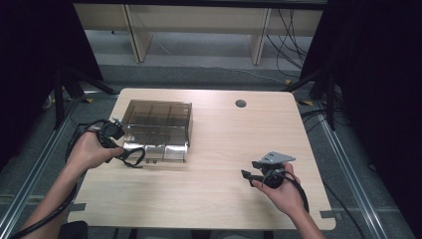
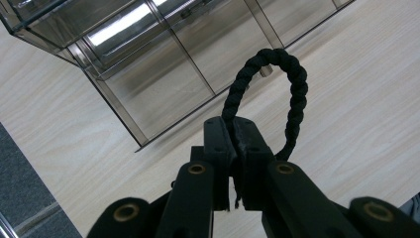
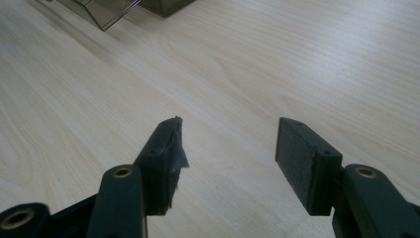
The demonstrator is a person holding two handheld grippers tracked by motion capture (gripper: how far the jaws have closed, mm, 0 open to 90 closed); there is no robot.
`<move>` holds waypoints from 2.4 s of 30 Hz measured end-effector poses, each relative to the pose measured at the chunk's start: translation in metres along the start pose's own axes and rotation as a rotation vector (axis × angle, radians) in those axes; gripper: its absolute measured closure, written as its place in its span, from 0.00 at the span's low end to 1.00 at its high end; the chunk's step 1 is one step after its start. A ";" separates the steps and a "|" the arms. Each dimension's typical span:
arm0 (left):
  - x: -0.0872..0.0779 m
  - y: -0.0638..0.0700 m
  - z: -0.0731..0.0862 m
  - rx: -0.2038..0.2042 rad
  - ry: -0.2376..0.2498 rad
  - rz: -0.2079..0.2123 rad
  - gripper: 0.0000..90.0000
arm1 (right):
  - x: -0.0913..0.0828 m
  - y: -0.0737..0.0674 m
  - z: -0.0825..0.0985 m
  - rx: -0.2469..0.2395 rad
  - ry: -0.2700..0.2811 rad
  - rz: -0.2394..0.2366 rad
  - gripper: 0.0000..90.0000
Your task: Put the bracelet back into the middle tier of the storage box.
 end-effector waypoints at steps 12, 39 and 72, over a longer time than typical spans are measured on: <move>-0.005 -0.006 -0.007 -0.007 0.004 -0.008 0.94 | 0.001 0.000 0.000 0.004 0.001 -0.006 0.50; 0.004 -0.030 -0.017 -0.053 0.000 -0.039 0.94 | 0.001 0.001 0.001 0.007 -0.006 -0.002 0.50; 0.038 -0.054 -0.016 -0.097 -0.103 -0.106 0.94 | 0.002 0.001 0.002 0.011 -0.011 -0.004 0.50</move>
Point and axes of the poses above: each handheld gripper's, and its own axes: x roughly forward along the jaws, z roughly out of its underside, y roughly to its right, the point moved 9 cm from there along x, roughly forward along the jaws, and after that the axes turned 5 degrees about -y, right-handed, at the moved point
